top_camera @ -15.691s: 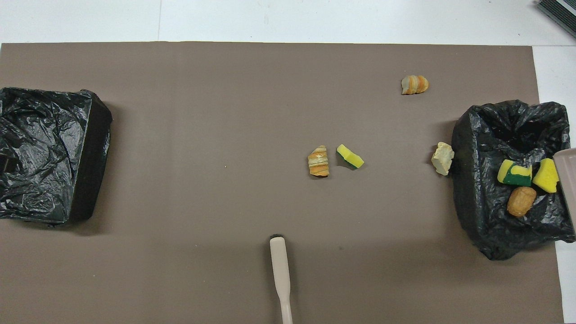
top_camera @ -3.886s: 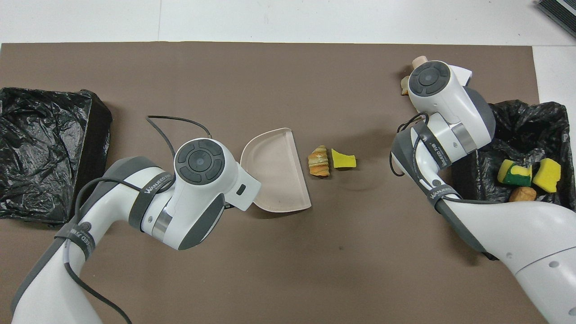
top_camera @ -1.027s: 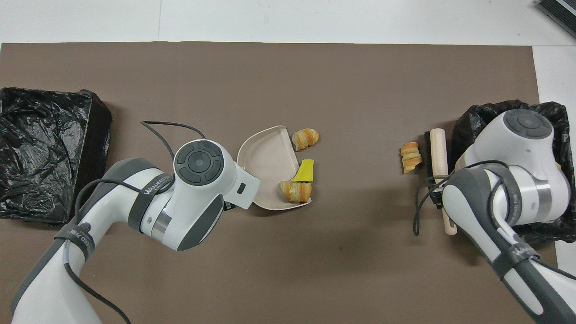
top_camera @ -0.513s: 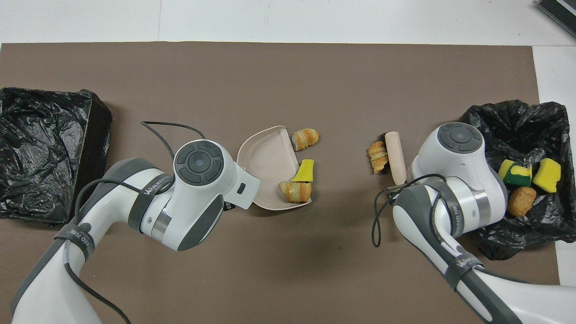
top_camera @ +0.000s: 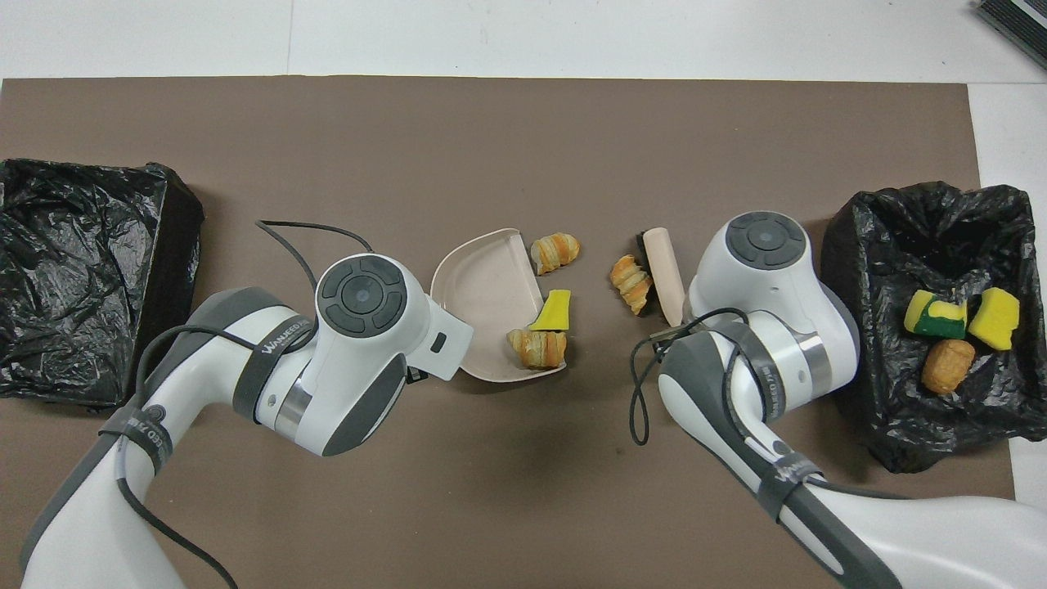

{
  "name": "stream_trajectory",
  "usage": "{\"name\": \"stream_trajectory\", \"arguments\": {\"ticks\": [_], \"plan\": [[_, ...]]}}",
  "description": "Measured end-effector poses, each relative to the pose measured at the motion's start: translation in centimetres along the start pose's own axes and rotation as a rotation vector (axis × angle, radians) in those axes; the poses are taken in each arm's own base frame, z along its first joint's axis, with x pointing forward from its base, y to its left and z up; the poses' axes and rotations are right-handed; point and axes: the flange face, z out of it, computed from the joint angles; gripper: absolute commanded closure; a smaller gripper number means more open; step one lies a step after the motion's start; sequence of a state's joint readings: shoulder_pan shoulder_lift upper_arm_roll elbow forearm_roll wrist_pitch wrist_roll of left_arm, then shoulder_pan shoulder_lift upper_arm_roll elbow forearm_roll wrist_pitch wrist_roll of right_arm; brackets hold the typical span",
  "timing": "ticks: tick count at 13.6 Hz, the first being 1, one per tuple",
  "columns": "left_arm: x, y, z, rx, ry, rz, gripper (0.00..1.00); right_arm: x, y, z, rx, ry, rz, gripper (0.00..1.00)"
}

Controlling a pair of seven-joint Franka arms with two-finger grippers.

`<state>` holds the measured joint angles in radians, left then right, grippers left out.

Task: Sweep and dump trash in bin

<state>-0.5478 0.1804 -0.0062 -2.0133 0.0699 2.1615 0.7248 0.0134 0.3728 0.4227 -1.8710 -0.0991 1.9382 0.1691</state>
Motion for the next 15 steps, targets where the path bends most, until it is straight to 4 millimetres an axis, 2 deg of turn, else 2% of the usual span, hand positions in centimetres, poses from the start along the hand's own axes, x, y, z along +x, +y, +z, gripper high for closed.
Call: {"name": "stream_trajectory", "arguments": {"ticks": [6,8,11,13,15], "plan": [[0.0,0.0,0.0,0.000,0.000,-0.001,1.00,-1.1,-8.3,0.3,0.093,-0.028,-0.069,1.00],[0.0,0.0,0.0,0.000,0.000,-0.001,1.00,-1.7,-10.0,0.2,0.091,-0.040,-0.099,1.00],[-0.3,-0.4,-0.1,0.004,0.004,0.007,1.00,-1.6,-9.3,-1.2,0.090,-0.063,-0.091,1.00],[-0.7,-1.1,-0.4,0.010,0.009,0.054,1.00,-1.2,-7.1,-2.3,0.098,-0.072,-0.059,1.00],[-1.6,-2.2,-0.5,0.014,0.011,0.100,1.00,-0.8,-3.9,-3.7,0.112,-0.085,-0.034,1.00]]}}
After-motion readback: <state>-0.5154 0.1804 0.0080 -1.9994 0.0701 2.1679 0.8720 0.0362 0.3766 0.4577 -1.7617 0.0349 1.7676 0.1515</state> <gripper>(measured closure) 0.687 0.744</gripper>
